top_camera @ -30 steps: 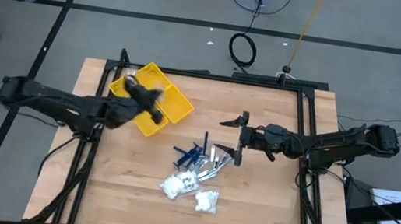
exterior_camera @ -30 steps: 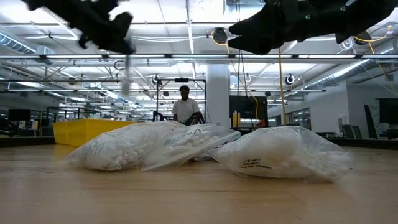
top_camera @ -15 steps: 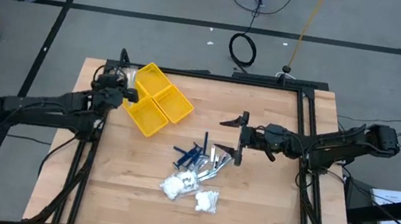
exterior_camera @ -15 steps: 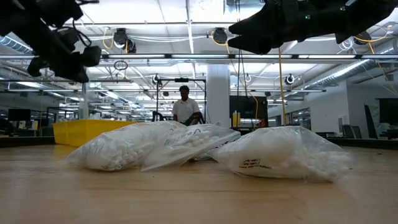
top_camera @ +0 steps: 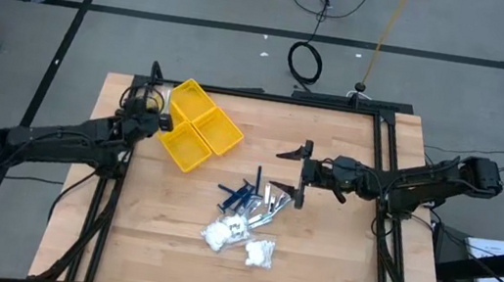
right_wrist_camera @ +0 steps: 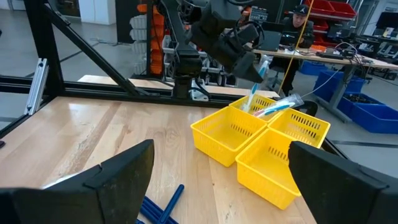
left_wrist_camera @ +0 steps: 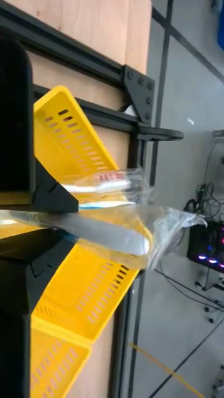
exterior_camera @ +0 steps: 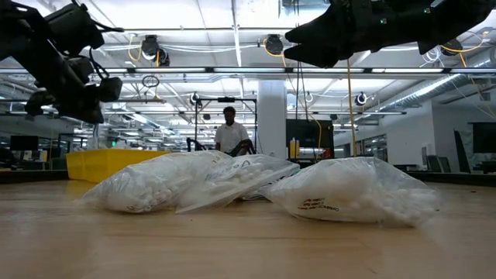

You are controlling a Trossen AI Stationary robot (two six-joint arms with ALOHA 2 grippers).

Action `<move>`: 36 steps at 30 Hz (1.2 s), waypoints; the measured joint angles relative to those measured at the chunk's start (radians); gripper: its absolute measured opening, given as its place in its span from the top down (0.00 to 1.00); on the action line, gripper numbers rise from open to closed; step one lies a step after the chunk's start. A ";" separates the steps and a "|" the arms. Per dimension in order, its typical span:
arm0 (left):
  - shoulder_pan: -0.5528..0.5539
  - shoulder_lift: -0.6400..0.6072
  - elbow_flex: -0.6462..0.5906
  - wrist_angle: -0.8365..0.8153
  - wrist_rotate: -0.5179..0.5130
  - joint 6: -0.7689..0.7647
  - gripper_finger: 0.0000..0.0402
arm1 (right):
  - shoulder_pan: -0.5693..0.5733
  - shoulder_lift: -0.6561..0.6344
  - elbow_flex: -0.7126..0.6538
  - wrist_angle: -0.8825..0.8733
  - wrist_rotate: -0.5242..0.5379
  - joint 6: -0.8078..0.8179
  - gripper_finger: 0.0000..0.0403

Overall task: Pick & Place Travel size toiletries
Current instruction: Put the blue toothbrush into the middle left yellow bin, then put the green toothbrush into the middle left yellow bin

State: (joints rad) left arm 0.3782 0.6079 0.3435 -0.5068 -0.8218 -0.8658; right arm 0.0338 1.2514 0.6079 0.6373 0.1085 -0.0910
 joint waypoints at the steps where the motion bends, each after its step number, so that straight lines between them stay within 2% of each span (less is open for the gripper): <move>1: 0.004 0.000 0.000 0.000 0.014 0.007 0.85 | 0.000 0.000 0.000 0.000 0.000 0.000 0.13; 6: 0.011 0.000 0.000 -0.008 0.044 0.021 0.68 | 0.000 0.000 0.000 -0.002 0.000 0.000 0.13; 13: 0.011 0.000 0.000 -0.045 0.006 0.062 0.38 | 0.000 0.000 0.000 -0.007 0.000 0.001 0.13; 18: 0.011 -0.001 0.000 -0.042 -0.043 0.024 0.24 | 0.000 0.000 0.000 -0.018 0.000 0.003 0.13; 22: 0.011 -0.023 0.006 -0.039 -0.095 -0.026 0.19 | 0.000 0.000 0.000 -0.029 0.000 0.005 0.13; 29: 0.011 -0.055 0.043 -0.006 -0.081 0.039 0.19 | -0.001 0.000 0.000 -0.033 0.000 0.002 0.13; 33: 0.005 -0.055 0.055 0.076 0.023 0.064 0.21 | -0.001 0.000 0.000 -0.067 0.000 -0.001 0.13; 36: -0.012 -0.043 0.055 0.217 0.141 0.177 0.23 | 0.009 -0.001 0.000 -0.176 -0.001 -0.022 0.13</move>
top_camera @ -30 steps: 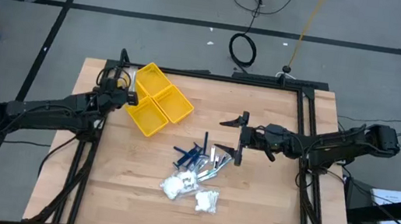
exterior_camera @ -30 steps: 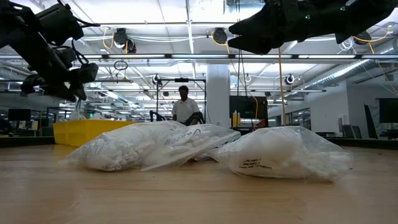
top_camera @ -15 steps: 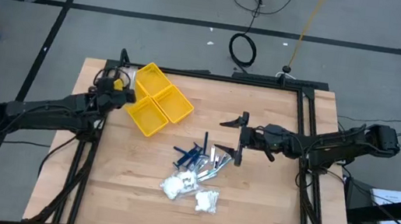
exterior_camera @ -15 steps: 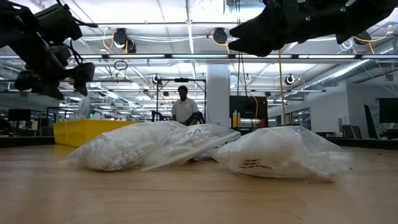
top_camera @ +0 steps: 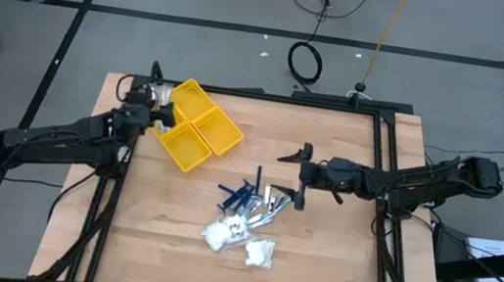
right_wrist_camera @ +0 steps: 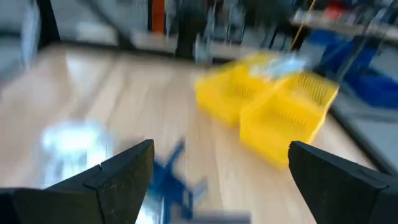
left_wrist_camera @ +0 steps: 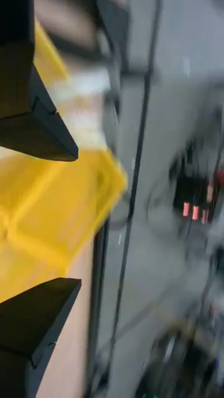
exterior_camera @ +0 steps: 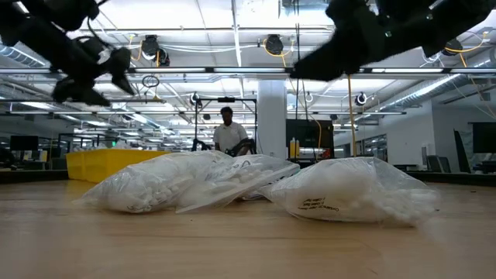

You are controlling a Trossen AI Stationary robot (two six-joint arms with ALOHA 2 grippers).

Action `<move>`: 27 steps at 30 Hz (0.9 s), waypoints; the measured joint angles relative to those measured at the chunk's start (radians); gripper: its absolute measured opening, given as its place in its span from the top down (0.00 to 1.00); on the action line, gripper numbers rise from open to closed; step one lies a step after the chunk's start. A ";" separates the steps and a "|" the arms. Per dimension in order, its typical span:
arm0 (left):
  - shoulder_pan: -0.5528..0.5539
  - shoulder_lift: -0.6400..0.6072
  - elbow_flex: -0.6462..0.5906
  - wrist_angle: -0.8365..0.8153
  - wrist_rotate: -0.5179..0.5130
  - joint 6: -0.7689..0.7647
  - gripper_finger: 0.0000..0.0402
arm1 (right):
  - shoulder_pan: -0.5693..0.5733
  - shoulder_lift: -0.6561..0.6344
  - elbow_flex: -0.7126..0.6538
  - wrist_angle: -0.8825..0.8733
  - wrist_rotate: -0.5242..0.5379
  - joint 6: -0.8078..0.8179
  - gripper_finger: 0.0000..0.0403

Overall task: Pick & Place Travel size toiletries
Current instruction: Put the green toothbrush into the middle left yellow bin

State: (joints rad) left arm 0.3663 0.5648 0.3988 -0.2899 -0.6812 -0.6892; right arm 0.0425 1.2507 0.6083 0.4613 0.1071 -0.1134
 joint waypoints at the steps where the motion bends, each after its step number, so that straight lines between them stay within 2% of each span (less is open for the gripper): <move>1: -0.010 0.006 0.000 0.053 0.045 0.060 0.23 | 0.007 0.000 0.000 -0.052 0.001 -0.013 0.13; 4: -0.047 0.029 0.000 0.217 0.168 0.180 0.22 | 0.026 0.001 0.000 -0.175 -0.004 -0.011 0.13; 7: -0.086 0.060 0.000 0.349 0.243 0.243 0.22 | 0.039 0.015 0.000 -0.249 -0.003 0.074 0.13; 12: -0.129 0.128 0.001 0.460 0.252 0.303 0.23 | 0.069 0.078 -0.047 -0.268 -0.006 0.126 0.13; 21: -0.132 0.254 0.001 0.481 0.232 0.260 0.24 | 0.069 0.242 -0.119 -0.196 -0.007 0.158 0.13; 24: -0.132 0.285 0.001 0.490 0.232 0.260 0.23 | 0.069 0.279 -0.116 -0.166 -0.029 0.159 0.17; 27: -0.132 0.308 0.002 0.514 0.233 0.268 0.23 | 0.070 0.283 -0.116 -0.178 -0.049 0.182 0.25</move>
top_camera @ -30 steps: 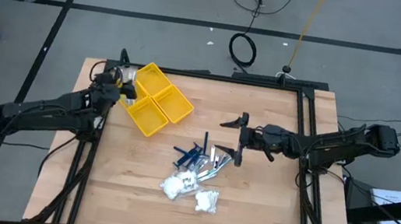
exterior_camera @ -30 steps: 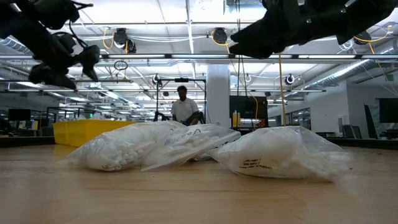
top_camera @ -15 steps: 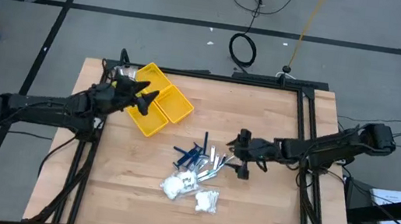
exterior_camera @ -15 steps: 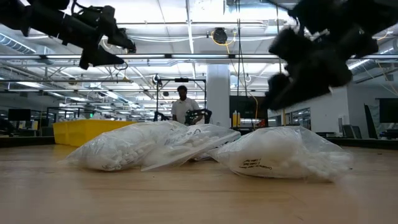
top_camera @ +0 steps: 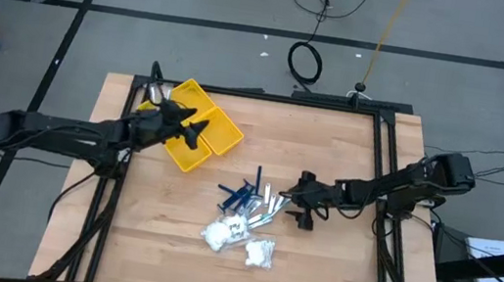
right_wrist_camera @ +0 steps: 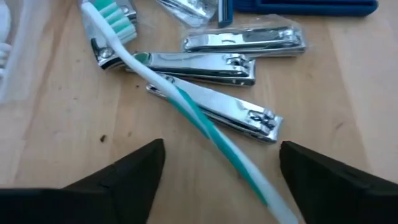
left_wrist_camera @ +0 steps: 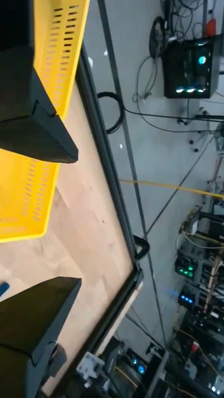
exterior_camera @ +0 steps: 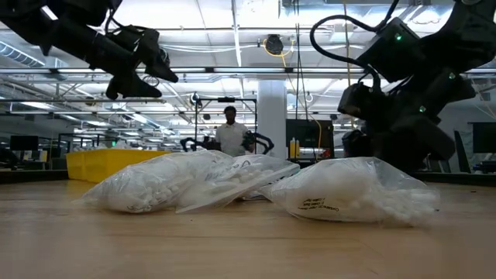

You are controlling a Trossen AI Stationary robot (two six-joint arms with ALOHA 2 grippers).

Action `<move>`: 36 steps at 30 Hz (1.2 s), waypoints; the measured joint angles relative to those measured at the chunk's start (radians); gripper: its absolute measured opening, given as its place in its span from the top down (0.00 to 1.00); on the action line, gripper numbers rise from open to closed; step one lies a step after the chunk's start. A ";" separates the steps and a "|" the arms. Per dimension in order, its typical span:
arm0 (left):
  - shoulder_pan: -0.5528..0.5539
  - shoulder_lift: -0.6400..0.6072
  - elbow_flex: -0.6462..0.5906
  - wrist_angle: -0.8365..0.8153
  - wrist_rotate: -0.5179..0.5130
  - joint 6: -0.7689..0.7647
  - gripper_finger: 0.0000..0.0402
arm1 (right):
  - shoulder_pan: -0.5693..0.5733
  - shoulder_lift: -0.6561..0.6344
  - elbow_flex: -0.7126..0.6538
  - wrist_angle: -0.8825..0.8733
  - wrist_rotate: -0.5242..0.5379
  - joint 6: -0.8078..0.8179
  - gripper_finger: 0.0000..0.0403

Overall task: Pick & Place Travel size toiletries
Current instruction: Put the green toothbrush into the middle left yellow bin

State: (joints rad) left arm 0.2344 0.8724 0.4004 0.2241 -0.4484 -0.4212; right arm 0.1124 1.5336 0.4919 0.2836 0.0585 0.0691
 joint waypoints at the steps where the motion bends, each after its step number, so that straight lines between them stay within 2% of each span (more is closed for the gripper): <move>1: 0.000 0.004 0.000 0.002 0.000 0.001 0.23 | 0.000 0.000 0.000 -0.004 -0.006 0.008 0.29; 6: 0.001 0.014 0.000 0.015 0.000 0.001 0.23 | 0.002 -0.009 0.000 -0.028 -0.013 0.024 0.51; 13: 0.001 0.014 0.000 0.014 -0.005 0.007 0.23 | 0.002 -0.011 0.000 -0.045 -0.018 0.025 0.88; 15: 0.001 0.014 0.000 0.014 -0.005 0.008 0.23 | 0.002 -0.032 -0.001 -0.057 -0.047 0.035 0.95; 22: 0.001 0.013 0.000 0.015 -0.005 -0.007 0.23 | 0.006 -0.201 -0.003 -0.101 -0.142 0.189 0.92; 24: 0.001 0.019 0.000 0.031 0.016 0.001 0.23 | 0.009 -0.258 -0.004 -0.100 -0.140 0.178 0.95; 27: -0.003 0.077 0.000 0.120 0.111 0.035 0.23 | 0.009 -0.325 -0.004 0.010 -0.109 0.079 0.96; 30: -0.020 0.163 0.000 0.302 0.231 0.083 0.23 | 0.002 -0.337 -0.003 0.209 -0.024 -0.048 0.95; 32: -0.036 0.240 0.000 0.454 0.291 0.124 0.24 | -0.009 -0.319 -0.003 0.352 -0.008 -0.121 0.94; 36: -0.083 0.409 0.000 0.758 0.326 0.214 0.25 | -0.034 -0.246 -0.002 0.581 -0.012 -0.175 0.96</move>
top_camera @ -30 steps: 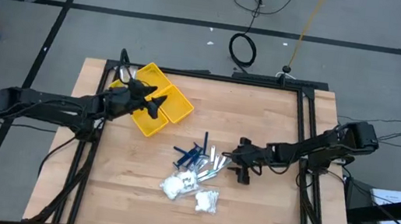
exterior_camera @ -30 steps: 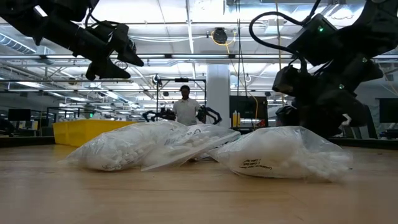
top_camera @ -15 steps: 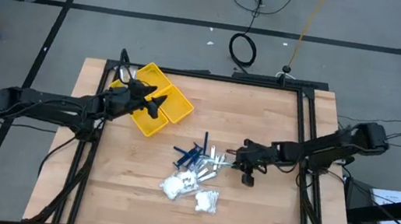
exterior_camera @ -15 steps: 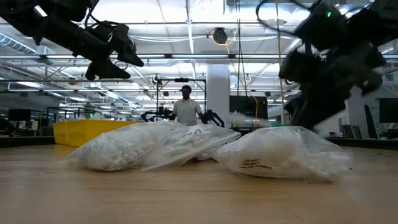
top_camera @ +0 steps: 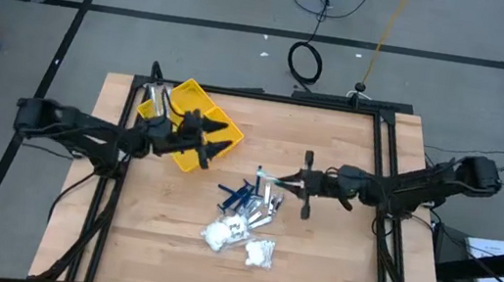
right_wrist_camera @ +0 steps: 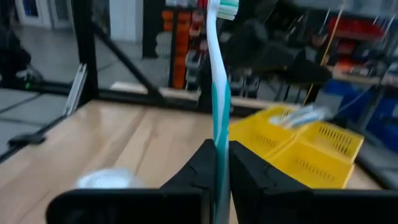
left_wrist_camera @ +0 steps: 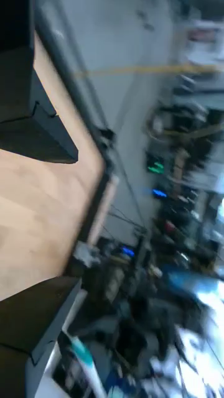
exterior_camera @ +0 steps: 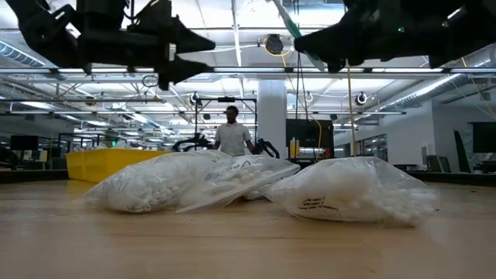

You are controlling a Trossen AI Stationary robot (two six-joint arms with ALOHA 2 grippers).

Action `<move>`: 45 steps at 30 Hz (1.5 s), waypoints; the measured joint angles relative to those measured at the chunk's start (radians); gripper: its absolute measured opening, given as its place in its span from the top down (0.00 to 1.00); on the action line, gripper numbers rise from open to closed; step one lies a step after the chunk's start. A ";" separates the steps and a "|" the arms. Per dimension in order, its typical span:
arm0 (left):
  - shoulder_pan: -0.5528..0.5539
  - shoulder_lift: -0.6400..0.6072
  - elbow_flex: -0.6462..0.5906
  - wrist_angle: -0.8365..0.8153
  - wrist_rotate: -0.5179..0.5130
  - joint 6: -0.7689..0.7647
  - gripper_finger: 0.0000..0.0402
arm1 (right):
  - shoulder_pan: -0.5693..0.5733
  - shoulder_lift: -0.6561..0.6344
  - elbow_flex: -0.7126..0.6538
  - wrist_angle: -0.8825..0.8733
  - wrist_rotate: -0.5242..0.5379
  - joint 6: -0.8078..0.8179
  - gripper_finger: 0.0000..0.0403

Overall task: Pick & Place Travel size toiletries
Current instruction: Put the green toothbrush into the middle left yellow bin

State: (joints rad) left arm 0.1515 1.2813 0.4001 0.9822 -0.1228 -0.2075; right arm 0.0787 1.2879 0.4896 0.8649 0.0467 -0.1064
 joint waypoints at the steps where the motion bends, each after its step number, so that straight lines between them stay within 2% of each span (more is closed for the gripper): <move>1: -0.012 0.039 0.000 0.067 0.001 0.021 0.26 | -0.004 0.022 0.000 0.046 0.001 -0.004 0.96; 3: -0.035 0.121 0.003 0.175 0.001 0.051 0.25 | -0.012 0.059 0.000 0.100 0.003 -0.004 0.96; 6: -0.065 0.221 0.042 0.237 0.001 0.058 0.24 | -0.020 0.103 0.000 0.149 0.002 0.013 0.96; 12: -0.121 0.383 0.205 0.239 0.096 0.150 0.25 | -0.020 0.146 0.000 0.205 0.003 0.012 0.96; 18: -0.177 0.476 0.363 0.224 0.159 0.253 0.31 | -0.020 0.149 0.000 0.208 0.002 0.012 0.96; 27: -0.191 0.484 0.470 0.011 0.148 0.277 0.39 | -0.020 0.149 0.000 0.205 0.002 0.005 0.96; 39: -0.190 0.484 0.470 0.007 0.147 0.313 0.49 | -0.020 0.137 0.000 0.216 0.002 -0.012 0.96; 45: -0.186 0.484 0.470 0.009 0.147 0.316 0.62 | -0.018 0.126 0.000 0.211 0.002 -0.015 0.96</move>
State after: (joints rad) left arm -0.0348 1.7649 0.8700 0.9913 0.0244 0.1080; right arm 0.0605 1.4139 0.4900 1.0762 0.0483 -0.1211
